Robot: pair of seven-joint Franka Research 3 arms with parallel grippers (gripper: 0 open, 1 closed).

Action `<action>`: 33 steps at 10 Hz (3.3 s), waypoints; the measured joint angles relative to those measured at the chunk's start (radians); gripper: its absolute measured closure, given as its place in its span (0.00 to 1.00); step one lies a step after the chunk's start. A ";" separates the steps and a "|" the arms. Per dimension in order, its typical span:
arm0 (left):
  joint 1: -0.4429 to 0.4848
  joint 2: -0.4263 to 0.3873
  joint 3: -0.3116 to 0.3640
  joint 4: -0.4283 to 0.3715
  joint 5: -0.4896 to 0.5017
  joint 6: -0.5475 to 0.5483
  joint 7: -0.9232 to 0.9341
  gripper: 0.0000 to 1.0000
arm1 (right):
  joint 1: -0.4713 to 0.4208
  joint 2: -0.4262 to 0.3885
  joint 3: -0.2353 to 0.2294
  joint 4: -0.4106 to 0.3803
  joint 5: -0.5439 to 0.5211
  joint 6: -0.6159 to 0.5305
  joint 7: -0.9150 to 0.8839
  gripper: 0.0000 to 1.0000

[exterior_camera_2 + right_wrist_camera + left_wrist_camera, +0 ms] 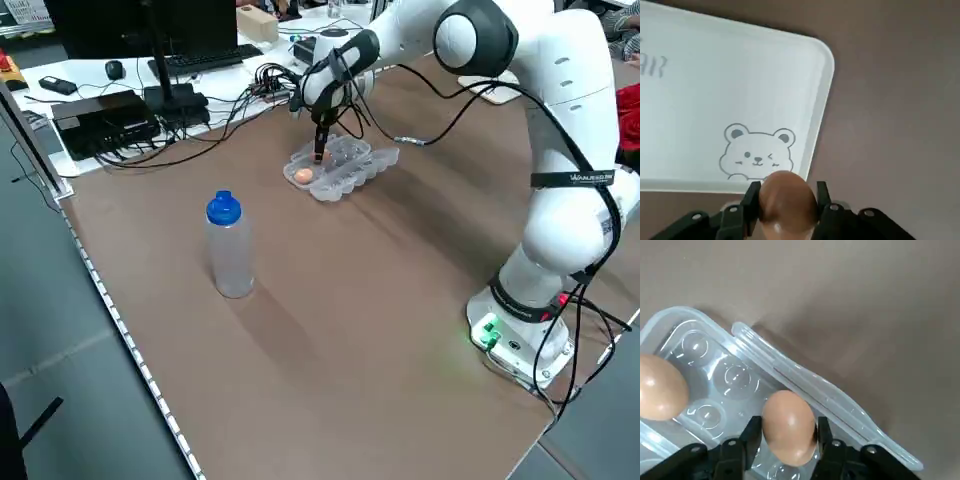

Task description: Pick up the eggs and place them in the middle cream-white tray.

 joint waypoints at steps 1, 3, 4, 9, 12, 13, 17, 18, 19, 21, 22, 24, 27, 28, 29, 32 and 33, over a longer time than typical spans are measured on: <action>0.001 -0.001 0.001 0.000 0.000 -0.002 0.000 0.52 | -0.004 0.001 0.002 -0.024 0.016 0.046 -0.001 0.51; 0.002 -0.016 0.000 0.017 0.000 -0.068 0.000 0.52 | -0.008 0.006 0.035 -0.088 0.034 0.185 -0.001 0.51; 0.002 -0.047 -0.002 0.028 0.000 -0.123 0.000 0.52 | -0.017 0.012 0.059 -0.109 0.035 0.227 -0.001 0.51; -0.044 -0.184 -0.239 0.070 -0.030 -0.214 -0.203 0.52 | -0.080 0.021 0.145 -0.121 0.035 0.345 -0.001 0.51; -0.326 -0.069 -0.246 0.170 -0.030 -0.210 -0.461 0.52 | -0.129 0.038 0.201 -0.128 0.035 0.421 -0.001 0.51; -0.404 -0.021 -0.233 0.208 -0.030 -0.198 -0.505 0.52 | -0.132 0.045 0.204 -0.128 0.035 0.429 -0.001 0.51; -0.564 0.096 -0.138 0.274 -0.030 -0.054 -0.546 0.52 | -0.133 0.048 0.206 -0.129 0.035 0.430 -0.002 0.41; -0.594 0.115 -0.114 0.276 -0.030 -0.031 -0.548 0.52 | -0.133 0.049 0.207 -0.129 0.035 0.430 -0.002 0.34; -0.618 0.136 -0.099 0.277 -0.030 -0.009 -0.550 0.52 | -0.133 0.050 0.207 -0.129 0.035 0.431 -0.002 0.30; -0.631 0.158 -0.094 0.281 -0.030 0.004 -0.551 0.52 | -0.133 0.052 0.208 -0.129 0.035 0.431 -0.002 0.23; -0.631 0.159 -0.094 0.283 -0.030 0.004 -0.551 0.52 | -0.133 0.052 0.208 -0.129 0.035 0.431 -0.002 0.23; -0.631 0.161 -0.092 0.283 -0.030 0.004 -0.551 0.52 | -0.133 0.052 0.208 -0.129 0.035 0.431 -0.002 0.22; -0.632 0.178 -0.090 0.283 -0.027 0.004 -0.551 0.52 | -0.133 0.052 0.209 -0.128 0.035 0.431 -0.003 0.20; -0.632 0.182 -0.090 0.284 -0.027 0.004 -0.550 0.50 | -0.132 0.052 0.210 -0.128 0.035 0.431 -0.004 0.20; -0.632 0.182 -0.089 0.284 -0.027 0.004 -0.547 0.44 | -0.132 0.052 0.210 -0.127 0.035 0.431 -0.004 0.20; -0.629 0.172 -0.084 0.308 -0.024 0.004 -0.545 0.17 | -0.131 0.052 0.210 -0.114 0.035 0.433 -0.004 0.20; -0.620 0.153 -0.080 0.313 -0.023 -0.009 -0.545 0.15 | -0.131 0.052 0.210 -0.112 0.035 0.433 -0.006 0.20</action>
